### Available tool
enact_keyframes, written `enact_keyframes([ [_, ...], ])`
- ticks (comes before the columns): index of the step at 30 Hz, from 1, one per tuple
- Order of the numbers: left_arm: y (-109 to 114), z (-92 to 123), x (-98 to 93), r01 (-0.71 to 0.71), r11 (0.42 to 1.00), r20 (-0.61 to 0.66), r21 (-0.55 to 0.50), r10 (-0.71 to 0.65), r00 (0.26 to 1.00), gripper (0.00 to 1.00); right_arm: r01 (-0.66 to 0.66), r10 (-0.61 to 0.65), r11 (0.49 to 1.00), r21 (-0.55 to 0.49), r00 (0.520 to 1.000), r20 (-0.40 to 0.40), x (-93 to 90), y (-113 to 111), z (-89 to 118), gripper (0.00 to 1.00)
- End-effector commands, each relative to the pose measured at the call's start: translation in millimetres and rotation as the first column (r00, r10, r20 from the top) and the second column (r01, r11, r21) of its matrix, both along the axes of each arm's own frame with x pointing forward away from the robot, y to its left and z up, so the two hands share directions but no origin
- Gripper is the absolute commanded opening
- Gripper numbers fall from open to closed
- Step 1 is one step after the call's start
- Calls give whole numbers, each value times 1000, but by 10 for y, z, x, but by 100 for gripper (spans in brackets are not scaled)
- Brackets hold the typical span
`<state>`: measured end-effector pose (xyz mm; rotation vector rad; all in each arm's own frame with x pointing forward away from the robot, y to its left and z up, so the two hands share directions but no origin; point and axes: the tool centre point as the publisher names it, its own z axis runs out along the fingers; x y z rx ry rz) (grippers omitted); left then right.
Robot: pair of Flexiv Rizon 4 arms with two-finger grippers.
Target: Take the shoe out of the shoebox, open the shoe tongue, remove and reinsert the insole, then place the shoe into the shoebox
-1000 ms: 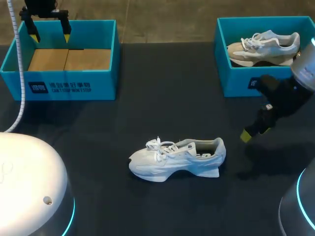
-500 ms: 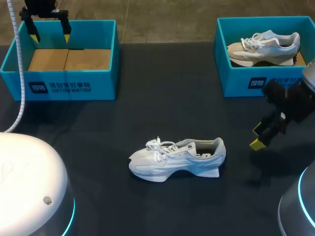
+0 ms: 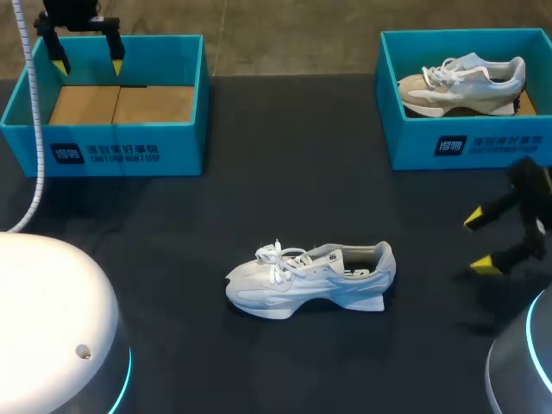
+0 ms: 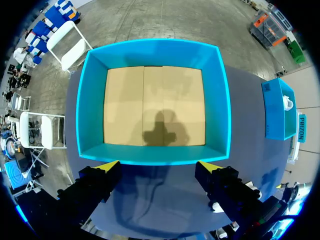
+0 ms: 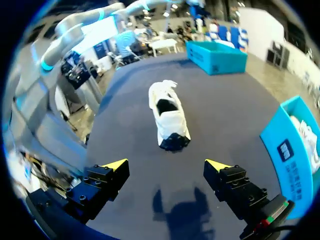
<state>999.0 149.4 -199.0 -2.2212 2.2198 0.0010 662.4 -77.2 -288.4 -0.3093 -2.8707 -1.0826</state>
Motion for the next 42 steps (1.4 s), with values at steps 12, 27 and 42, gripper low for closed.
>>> enact_keyframes([
  [12,2,-3,2,0,1000,0,-1,0,1000,100,11,-24,982,186,997,69,-18,-173,-184,100],
  [27,2,-3,2,0,1000,0,-1,0,1000,100,-51,2,895,444,994,111,203,-367,-662,100],
  [42,2,-3,2,0,1000,0,-1,0,1000,100,-36,-35,902,430,987,156,148,27,-770,100],
])
